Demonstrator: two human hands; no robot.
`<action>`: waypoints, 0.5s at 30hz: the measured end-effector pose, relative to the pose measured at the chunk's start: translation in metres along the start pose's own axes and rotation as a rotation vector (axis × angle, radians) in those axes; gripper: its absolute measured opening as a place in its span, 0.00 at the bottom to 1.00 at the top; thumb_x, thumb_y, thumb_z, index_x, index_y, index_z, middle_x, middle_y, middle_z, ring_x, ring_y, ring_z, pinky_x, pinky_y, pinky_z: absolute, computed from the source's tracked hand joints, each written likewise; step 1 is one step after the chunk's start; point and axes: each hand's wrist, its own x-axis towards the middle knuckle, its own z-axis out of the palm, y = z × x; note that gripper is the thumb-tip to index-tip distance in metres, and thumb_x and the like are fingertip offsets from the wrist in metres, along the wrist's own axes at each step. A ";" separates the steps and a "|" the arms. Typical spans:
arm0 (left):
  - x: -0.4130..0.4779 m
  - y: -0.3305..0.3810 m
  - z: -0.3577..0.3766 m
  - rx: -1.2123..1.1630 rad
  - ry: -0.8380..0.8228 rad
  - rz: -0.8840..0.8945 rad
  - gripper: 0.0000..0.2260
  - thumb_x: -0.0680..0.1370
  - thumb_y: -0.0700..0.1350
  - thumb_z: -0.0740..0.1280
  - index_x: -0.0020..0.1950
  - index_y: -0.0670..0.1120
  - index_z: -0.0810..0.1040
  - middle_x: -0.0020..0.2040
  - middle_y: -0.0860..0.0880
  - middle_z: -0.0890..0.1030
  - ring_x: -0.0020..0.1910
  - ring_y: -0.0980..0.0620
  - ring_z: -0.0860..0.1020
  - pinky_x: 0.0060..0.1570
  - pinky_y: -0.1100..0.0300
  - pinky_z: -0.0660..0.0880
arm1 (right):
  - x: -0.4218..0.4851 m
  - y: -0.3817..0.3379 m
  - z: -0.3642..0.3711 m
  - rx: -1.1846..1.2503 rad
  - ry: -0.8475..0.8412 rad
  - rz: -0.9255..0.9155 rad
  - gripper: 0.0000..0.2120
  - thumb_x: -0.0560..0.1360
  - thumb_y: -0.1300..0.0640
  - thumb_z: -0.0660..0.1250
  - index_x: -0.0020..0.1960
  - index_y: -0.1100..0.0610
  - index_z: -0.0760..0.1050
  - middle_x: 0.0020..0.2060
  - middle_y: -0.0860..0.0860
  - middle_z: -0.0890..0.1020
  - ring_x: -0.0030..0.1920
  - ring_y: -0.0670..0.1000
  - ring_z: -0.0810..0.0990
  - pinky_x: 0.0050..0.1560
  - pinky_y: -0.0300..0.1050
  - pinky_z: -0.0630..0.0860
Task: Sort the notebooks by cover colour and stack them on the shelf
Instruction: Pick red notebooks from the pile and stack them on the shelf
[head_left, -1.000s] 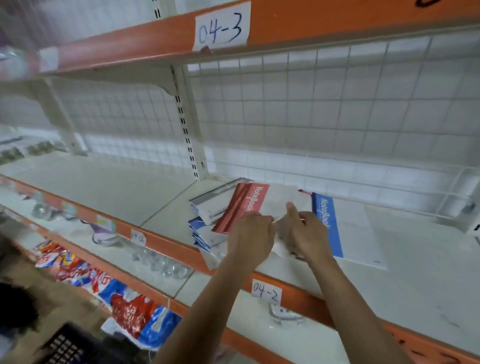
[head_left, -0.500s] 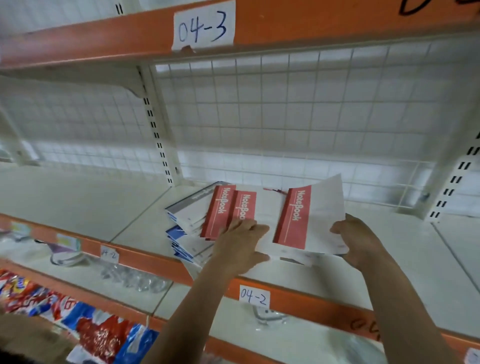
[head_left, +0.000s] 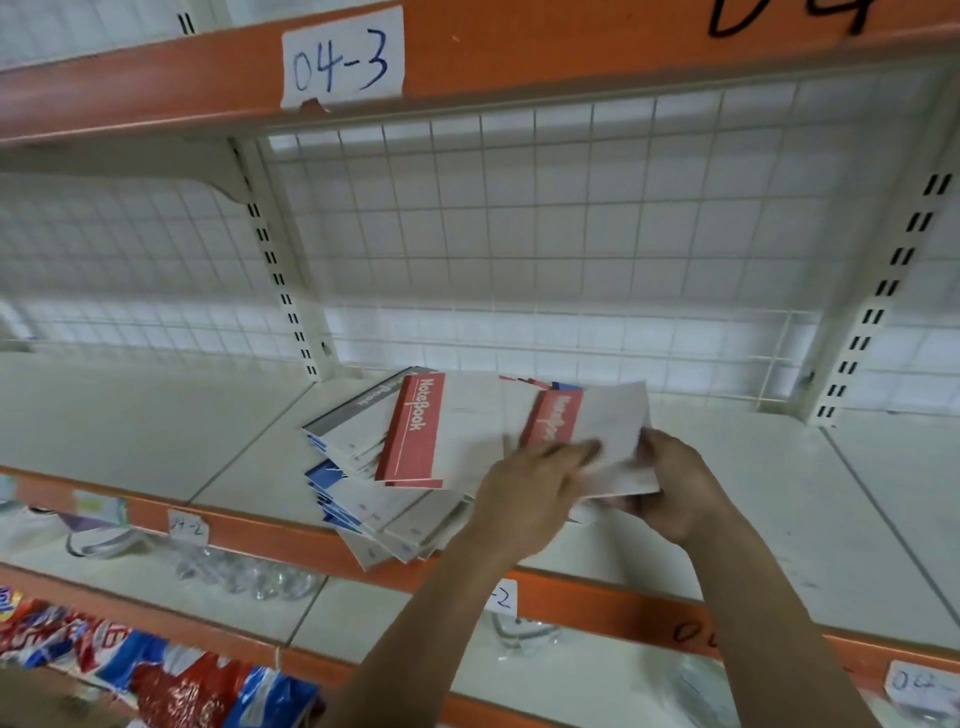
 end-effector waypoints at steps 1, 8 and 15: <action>-0.002 0.002 0.001 -0.007 -0.098 0.043 0.21 0.81 0.53 0.57 0.74 0.53 0.64 0.69 0.50 0.71 0.65 0.48 0.71 0.60 0.53 0.71 | -0.001 0.000 0.002 0.008 -0.009 0.004 0.15 0.81 0.50 0.54 0.54 0.54 0.77 0.40 0.53 0.85 0.42 0.55 0.83 0.39 0.50 0.77; -0.011 -0.041 -0.011 0.206 -0.155 -0.348 0.28 0.80 0.49 0.57 0.78 0.49 0.51 0.78 0.46 0.50 0.77 0.45 0.45 0.75 0.46 0.45 | 0.000 -0.004 -0.007 -0.028 -0.017 0.042 0.09 0.78 0.50 0.62 0.52 0.54 0.76 0.42 0.53 0.83 0.42 0.54 0.82 0.35 0.47 0.78; -0.017 -0.053 -0.022 0.284 -0.213 -0.390 0.25 0.76 0.45 0.65 0.71 0.48 0.63 0.69 0.49 0.68 0.71 0.48 0.62 0.70 0.51 0.64 | 0.002 0.002 -0.005 -0.230 -0.058 0.034 0.13 0.73 0.72 0.63 0.53 0.58 0.76 0.47 0.56 0.82 0.48 0.58 0.80 0.42 0.49 0.77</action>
